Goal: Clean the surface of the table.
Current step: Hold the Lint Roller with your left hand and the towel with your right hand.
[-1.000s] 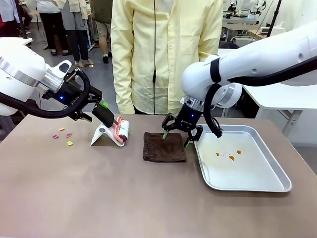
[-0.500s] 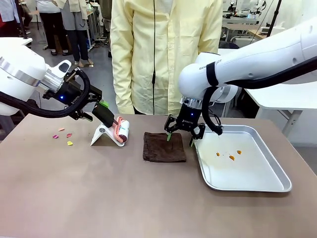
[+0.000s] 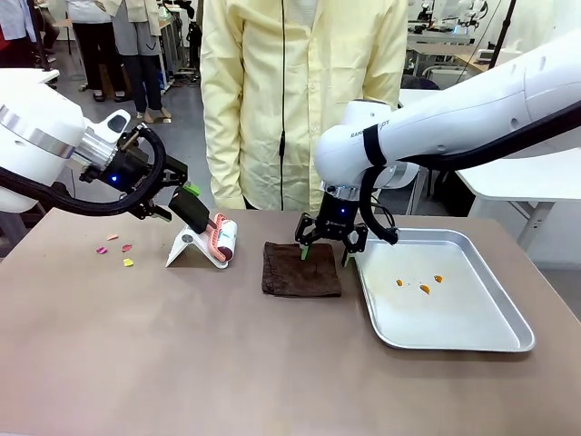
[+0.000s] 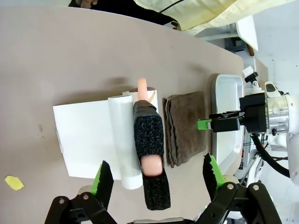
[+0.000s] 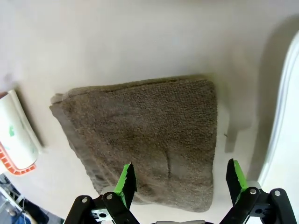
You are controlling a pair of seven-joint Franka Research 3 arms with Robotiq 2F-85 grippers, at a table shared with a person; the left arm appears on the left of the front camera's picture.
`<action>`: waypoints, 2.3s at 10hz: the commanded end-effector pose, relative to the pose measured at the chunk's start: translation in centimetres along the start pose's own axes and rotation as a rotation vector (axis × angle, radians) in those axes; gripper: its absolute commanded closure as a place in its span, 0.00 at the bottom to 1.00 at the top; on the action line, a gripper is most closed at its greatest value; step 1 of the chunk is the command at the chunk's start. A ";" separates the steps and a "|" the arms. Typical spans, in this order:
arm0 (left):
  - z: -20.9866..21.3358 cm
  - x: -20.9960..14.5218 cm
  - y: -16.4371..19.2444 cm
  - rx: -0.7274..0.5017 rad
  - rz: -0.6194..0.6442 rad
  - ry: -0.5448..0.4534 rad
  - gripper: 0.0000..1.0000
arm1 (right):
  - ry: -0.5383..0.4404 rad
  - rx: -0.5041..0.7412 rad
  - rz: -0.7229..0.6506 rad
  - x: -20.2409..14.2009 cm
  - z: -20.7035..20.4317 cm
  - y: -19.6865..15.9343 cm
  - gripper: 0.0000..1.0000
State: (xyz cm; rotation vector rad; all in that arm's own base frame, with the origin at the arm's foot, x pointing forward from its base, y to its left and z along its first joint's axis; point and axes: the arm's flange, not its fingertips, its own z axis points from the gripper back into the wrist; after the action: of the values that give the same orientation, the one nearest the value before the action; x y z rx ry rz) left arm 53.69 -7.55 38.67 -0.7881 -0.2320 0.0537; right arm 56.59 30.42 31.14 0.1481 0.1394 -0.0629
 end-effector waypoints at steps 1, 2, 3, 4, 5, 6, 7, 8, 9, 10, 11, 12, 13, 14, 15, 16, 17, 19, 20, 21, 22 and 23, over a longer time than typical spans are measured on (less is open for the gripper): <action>-0.1 0.3 0.4 -0.044 -0.023 -0.009 0.00 | -0.019 -0.037 -0.003 0.4 0.1 0.2 0.00; -0.1 0.4 0.5 -0.049 -0.024 -0.017 0.00 | -0.011 -0.041 0.001 0.6 -0.1 0.3 0.00; -0.2 0.4 0.4 -0.057 -0.023 -0.021 0.00 | -0.003 -0.043 0.010 0.8 -0.3 0.4 0.00; -0.3 0.5 0.5 -0.058 -0.021 -0.024 0.00 | -0.001 -0.040 0.023 1.0 -0.5 0.6 0.00; -0.5 0.5 0.5 -0.054 -0.020 -0.018 0.00 | 0.009 -0.036 0.027 1.1 -0.7 0.8 0.00; -0.7 0.5 0.5 -0.055 -0.020 -0.017 0.00 | 0.010 -0.034 0.030 1.1 -0.8 0.8 0.00; -0.8 0.5 0.5 -0.056 -0.019 -0.014 0.00 | 0.016 -0.033 0.029 1.1 -0.8 0.7 0.00; -0.9 0.5 0.6 -0.053 -0.021 -0.013 0.00 | 0.027 -0.041 0.022 1.0 -0.9 0.7 0.00; -1.0 0.5 0.5 -0.056 -0.022 -0.016 0.00 | 0.028 -0.033 0.038 0.7 -0.7 0.9 0.43; -1.0 0.5 0.4 -0.054 -0.033 -0.017 0.60 | 0.029 -0.029 0.054 0.7 -0.6 1.0 0.60; -0.9 0.5 0.2 -0.061 -0.039 -0.034 0.60 | 0.035 -0.035 0.057 0.7 -0.6 1.0 1.00; -0.9 0.5 0.2 -0.066 -0.038 -0.039 1.00 | 0.037 -0.038 0.065 0.7 -0.7 1.1 1.00; -0.8 0.6 0.2 -0.067 -0.040 -0.043 0.64 | 0.036 -0.041 0.068 0.6 -0.7 1.1 1.00; -0.8 0.6 0.2 -0.067 -0.040 -0.044 1.00 | 0.036 -0.037 0.070 0.6 -0.8 1.1 0.87; -0.8 0.6 0.2 -0.066 -0.040 -0.044 1.00 | 0.038 -0.036 0.072 0.7 -0.8 1.2 0.97; -0.8 0.6 0.2 -0.066 -0.040 -0.045 1.00 | 0.043 -0.035 0.075 0.7 -0.8 1.2 1.00; -0.7 0.6 0.2 -0.065 -0.042 -0.046 1.00 | 0.041 -0.030 0.081 0.7 -0.8 1.2 1.00; -0.6 0.7 0.2 -0.067 -0.047 -0.048 1.00 | 0.052 -0.028 0.083 0.9 -0.9 1.2 1.00; -0.6 0.6 0.2 -0.068 -0.046 -0.049 1.00 | 0.055 -0.027 0.084 0.9 -0.9 1.2 1.00; -0.5 0.6 0.1 -0.072 -0.047 -0.053 1.00 | 0.053 -0.026 0.087 0.9 -0.9 1.3 1.00; -0.2 0.5 0.0 -0.073 -0.047 -0.062 1.00 | 0.046 -0.020 0.088 0.8 -0.8 1.2 1.00; 0.2 0.4 -0.1 -0.080 -0.048 -0.070 1.00 | 0.041 -0.003 0.091 0.6 -0.6 0.8 1.00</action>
State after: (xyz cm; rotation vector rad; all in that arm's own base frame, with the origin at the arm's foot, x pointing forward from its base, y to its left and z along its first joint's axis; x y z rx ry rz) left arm 54.41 -7.76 38.67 -0.8252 -0.2750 0.0358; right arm 57.02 31.74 30.47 0.1395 0.1793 0.0083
